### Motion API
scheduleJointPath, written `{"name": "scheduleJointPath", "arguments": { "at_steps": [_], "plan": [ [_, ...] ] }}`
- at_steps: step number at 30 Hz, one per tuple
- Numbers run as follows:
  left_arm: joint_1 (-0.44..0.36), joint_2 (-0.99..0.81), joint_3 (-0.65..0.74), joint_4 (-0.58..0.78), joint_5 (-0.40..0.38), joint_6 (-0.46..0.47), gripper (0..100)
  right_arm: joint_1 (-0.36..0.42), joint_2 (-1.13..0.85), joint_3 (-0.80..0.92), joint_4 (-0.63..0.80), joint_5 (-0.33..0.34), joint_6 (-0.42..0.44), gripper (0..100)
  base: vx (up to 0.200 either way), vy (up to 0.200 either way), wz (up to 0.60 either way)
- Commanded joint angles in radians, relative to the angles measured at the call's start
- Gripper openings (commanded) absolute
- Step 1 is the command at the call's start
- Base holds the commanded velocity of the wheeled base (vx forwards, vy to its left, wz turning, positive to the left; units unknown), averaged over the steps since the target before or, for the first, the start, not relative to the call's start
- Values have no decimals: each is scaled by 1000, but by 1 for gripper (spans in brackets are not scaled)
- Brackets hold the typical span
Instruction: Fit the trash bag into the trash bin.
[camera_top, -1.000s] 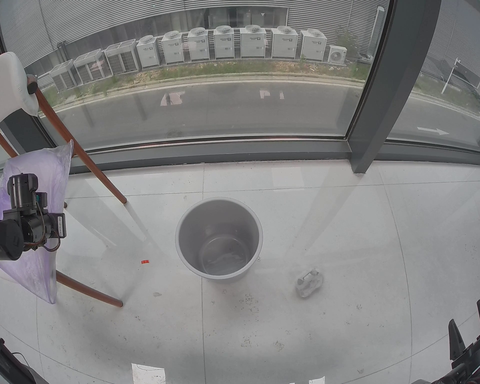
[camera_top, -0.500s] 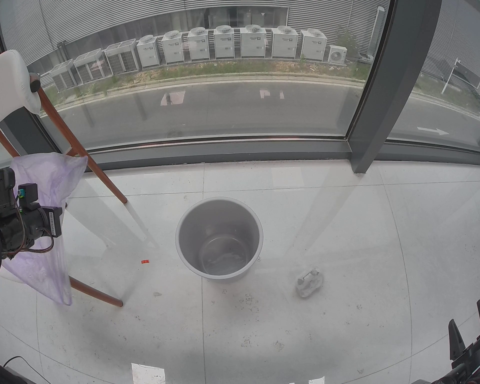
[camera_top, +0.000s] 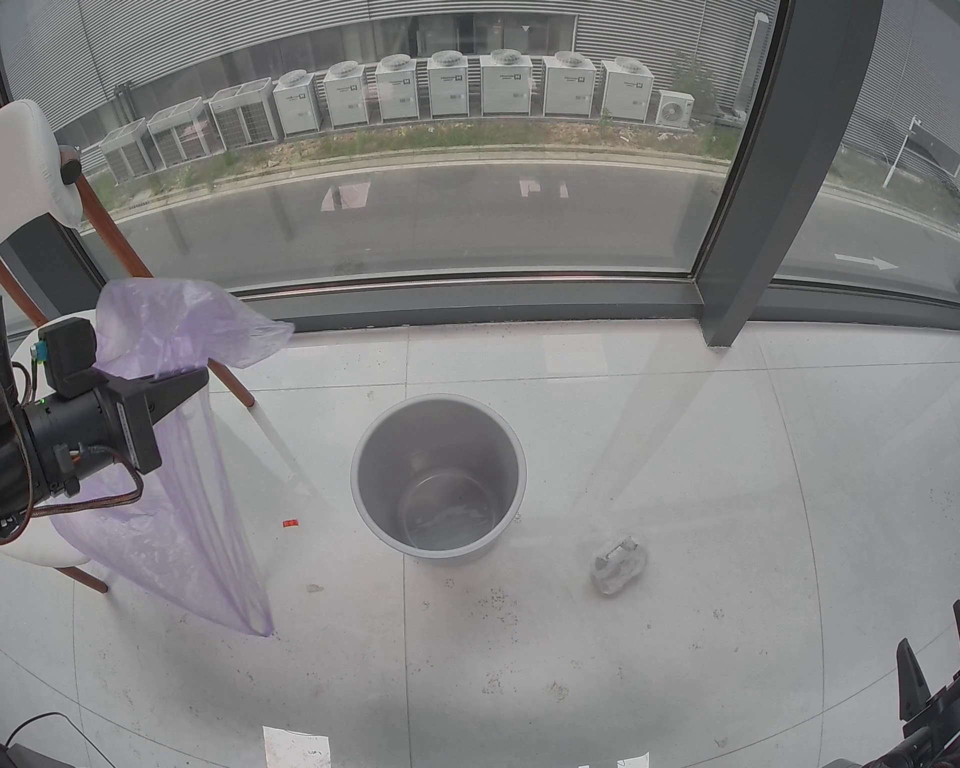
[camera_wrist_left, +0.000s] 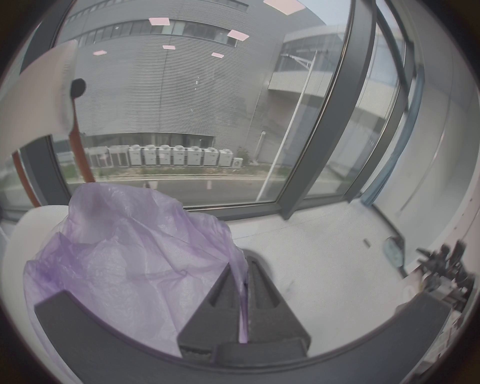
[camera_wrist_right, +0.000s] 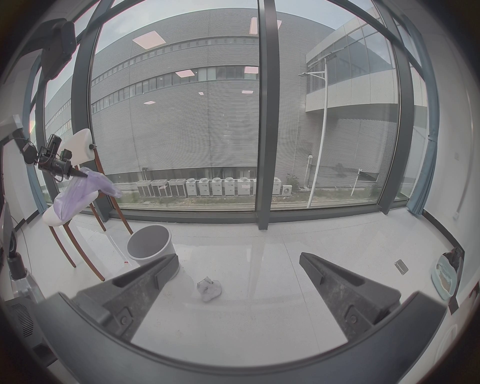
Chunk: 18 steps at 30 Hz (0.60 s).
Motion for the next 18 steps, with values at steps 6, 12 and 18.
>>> {"name": "scheduleJointPath", "arguments": {
  "at_steps": [6, 12, 18],
  "plan": [
    [-267, 187, -189, -104, 9, -133, 0, -2, -16, 15, 0, 34, -34, 100, 0, 0, 0],
    [-281, 242, -245, -104, 2, -125, 0, 9, 10, 15, 1, 83, -63, 100, 0, 0, 0],
    [-373, 282, -321, -90, 4, -127, 0, -2, -9, 4, -22, 85, -60, 100, 0, 0, 0]
  ]
}}
